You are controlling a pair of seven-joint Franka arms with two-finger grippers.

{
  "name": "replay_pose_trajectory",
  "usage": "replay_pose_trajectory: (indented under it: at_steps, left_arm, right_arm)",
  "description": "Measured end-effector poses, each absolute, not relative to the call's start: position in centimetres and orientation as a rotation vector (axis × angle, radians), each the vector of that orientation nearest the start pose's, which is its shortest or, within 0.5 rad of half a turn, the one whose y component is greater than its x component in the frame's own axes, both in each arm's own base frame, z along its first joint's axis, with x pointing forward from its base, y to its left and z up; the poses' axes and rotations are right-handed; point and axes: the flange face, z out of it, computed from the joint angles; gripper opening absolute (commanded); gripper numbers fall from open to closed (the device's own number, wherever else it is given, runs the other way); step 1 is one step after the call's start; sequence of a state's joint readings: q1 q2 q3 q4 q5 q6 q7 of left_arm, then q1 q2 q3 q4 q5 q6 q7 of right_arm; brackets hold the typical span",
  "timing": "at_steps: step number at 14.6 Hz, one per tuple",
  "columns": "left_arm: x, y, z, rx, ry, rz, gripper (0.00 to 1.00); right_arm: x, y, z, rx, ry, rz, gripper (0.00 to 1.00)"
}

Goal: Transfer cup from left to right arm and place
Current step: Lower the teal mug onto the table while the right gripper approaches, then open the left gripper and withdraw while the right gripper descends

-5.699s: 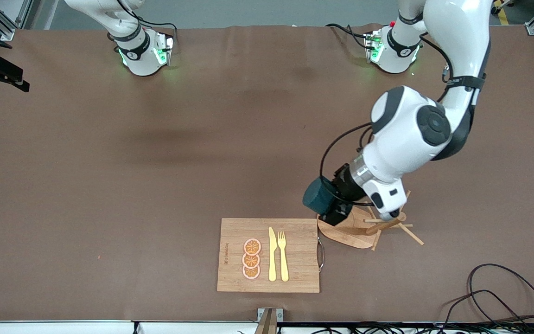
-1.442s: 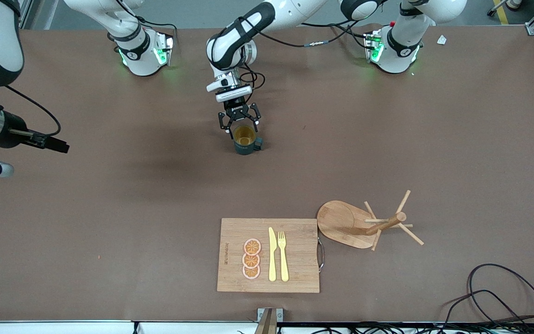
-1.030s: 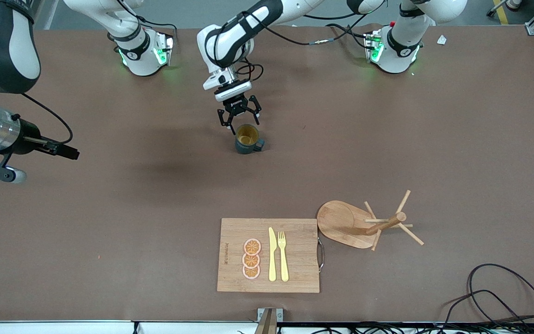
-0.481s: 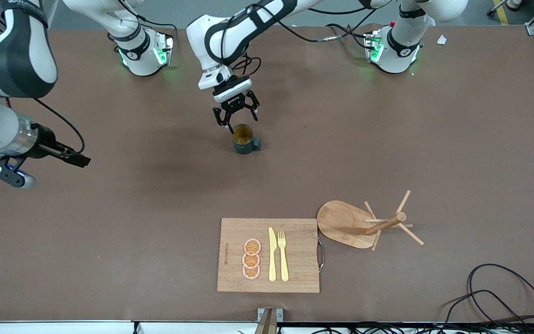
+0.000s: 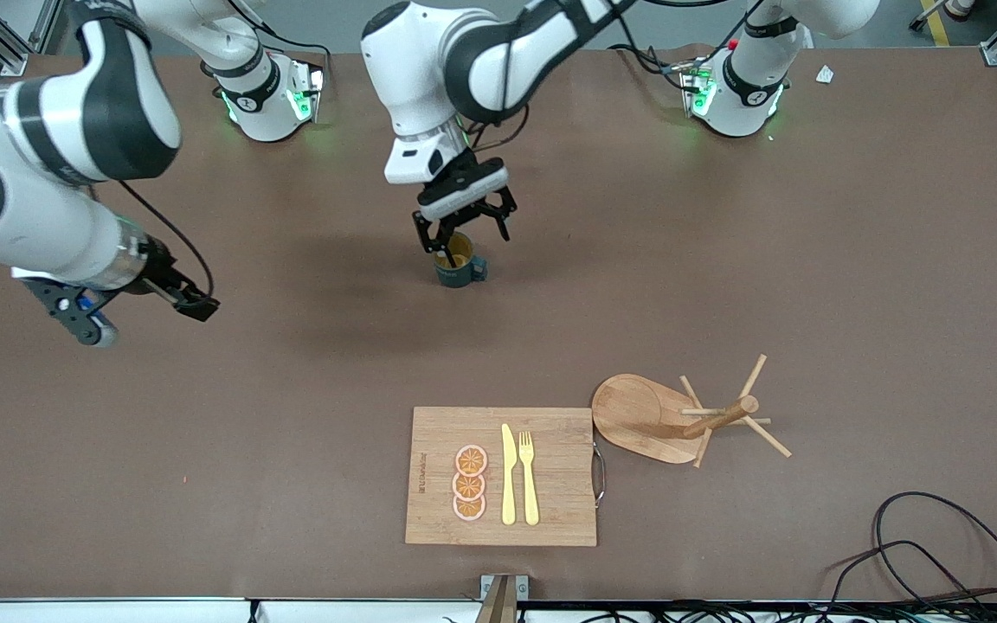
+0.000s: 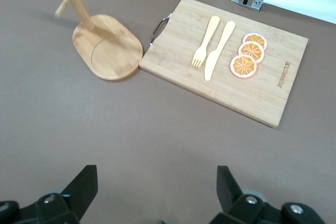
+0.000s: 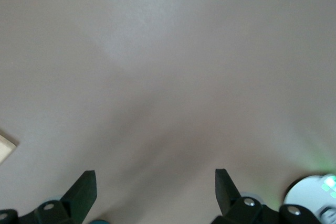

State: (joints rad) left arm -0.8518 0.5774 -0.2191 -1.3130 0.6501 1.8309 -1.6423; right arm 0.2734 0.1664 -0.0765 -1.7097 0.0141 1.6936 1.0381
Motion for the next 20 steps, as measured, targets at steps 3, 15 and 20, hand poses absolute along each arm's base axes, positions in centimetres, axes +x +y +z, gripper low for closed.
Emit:
replay_pose_trajectory:
  at_steps: [3,15,20]
  left_arm:
    - [46.9,-54.1,44.5,-2.891,-0.492,-0.606,1.00]
    - [60.7,-33.2,53.6,-3.051,-0.146,-0.368,1.00]
    - [62.1,-26.5,56.2,-3.069,-0.131,-0.303,1.00]
  right_arm:
    - [56.5,16.9,45.3,-2.800,1.603,0.261,1.00]
    - [47.9,33.5,39.5,-2.367,2.150,0.251,1.00]
    - [41.7,41.2,33.8,-2.283,2.227,0.190,0.99]
